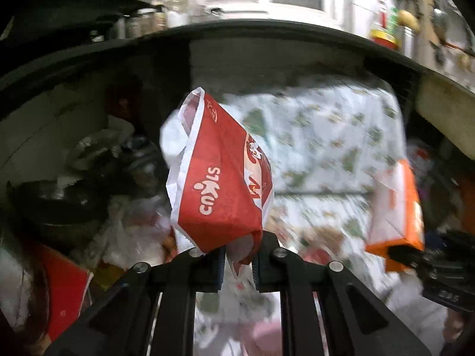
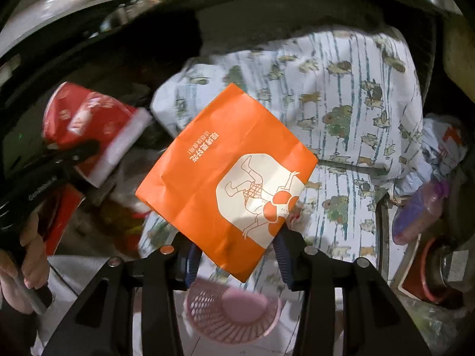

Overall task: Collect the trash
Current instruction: 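Lift both held bags and carry them down over the pink basket, then open both tools to drop the bags into the pink basket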

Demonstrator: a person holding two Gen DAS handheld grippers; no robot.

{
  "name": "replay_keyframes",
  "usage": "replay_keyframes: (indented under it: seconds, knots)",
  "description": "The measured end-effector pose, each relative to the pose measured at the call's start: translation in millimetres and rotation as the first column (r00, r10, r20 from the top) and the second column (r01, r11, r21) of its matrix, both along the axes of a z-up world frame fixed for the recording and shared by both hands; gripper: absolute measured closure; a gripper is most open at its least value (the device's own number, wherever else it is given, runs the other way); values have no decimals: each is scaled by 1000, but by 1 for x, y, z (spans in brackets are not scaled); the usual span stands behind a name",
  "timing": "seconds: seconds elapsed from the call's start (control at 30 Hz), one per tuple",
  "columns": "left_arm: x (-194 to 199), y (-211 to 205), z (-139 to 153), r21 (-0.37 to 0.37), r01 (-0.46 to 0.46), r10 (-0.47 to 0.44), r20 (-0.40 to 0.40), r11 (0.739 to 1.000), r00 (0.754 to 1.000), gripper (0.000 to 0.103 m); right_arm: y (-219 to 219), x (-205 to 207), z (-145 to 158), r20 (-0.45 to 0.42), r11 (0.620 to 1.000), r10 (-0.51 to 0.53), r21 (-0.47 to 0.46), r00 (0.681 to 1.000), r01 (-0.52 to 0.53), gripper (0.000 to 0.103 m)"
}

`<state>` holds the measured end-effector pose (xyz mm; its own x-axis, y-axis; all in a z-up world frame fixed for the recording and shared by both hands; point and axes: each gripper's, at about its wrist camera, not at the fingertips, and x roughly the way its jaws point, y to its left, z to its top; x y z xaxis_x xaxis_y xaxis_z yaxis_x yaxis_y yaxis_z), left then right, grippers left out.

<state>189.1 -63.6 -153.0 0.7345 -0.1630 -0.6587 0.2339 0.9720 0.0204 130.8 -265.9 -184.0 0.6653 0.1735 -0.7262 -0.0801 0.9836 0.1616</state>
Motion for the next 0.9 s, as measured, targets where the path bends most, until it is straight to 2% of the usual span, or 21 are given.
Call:
replay_keyframes:
  seconds: [0.07,0.13,0.23,0.27,0.3,0.4,0.47,0.5,0.6,0.67,0.73,0.77,0.8,0.83,0.9]
  knots:
    - [-20,-4,-3,-23,37,-38,-62,999,997,88,5,-18,1,12,999,-20,-26,1000,21,60]
    - [-33,-6,-15,-57,42,-50,-136,997,989,88,7,-31,-9,-17,999,-22,-30,1000,21,60]
    - [-44,-6,-55,-63,21,-38,-284,998,958,88,5,-44,-42,-125,999,-49,-13,991,48,60]
    - [-45,-6,-67,-55,17,-34,-321,998,946,88,8,-46,-58,-176,1000,-25,-23,984,21,60]
    - [-45,-6,-84,-52,13,-32,-380,999,924,88,12,-49,-69,-211,999,17,-27,977,-23,60]
    - [-47,-7,-138,-75,39,-75,-570,996,818,88,24,-52,-111,-318,994,90,-35,944,-107,61]
    - [-49,-10,-171,-77,46,-85,-652,996,753,88,30,-48,-145,-412,990,131,3,902,-142,60]
    - [-52,-13,-184,-69,50,-84,-673,996,735,88,32,-48,-158,-441,989,135,14,887,-144,60]
    - [-52,-22,-211,-63,73,-96,-685,995,722,88,34,-43,-196,-508,990,131,26,851,-137,60]
    - [-47,-24,-229,-43,66,-77,-710,997,700,88,35,-40,-213,-544,990,132,29,828,-138,58]
    - [-41,-25,-249,-20,41,-43,-743,999,668,87,38,-41,-222,-553,990,126,19,824,-139,56]
    - [-39,-25,-256,-21,35,-39,-753,999,657,87,37,-41,-225,-554,991,120,12,824,-137,56]
    - [-37,-25,-264,-32,25,-40,-773,999,633,87,37,-41,-227,-556,990,119,8,823,-138,56]
    - [-36,-26,-271,-36,21,-41,-784,999,620,87,36,-40,-228,-557,990,122,12,822,-140,55]
    - [-34,-26,-284,-31,25,-40,-792,999,609,87,35,-38,-230,-556,991,122,21,822,-133,54]
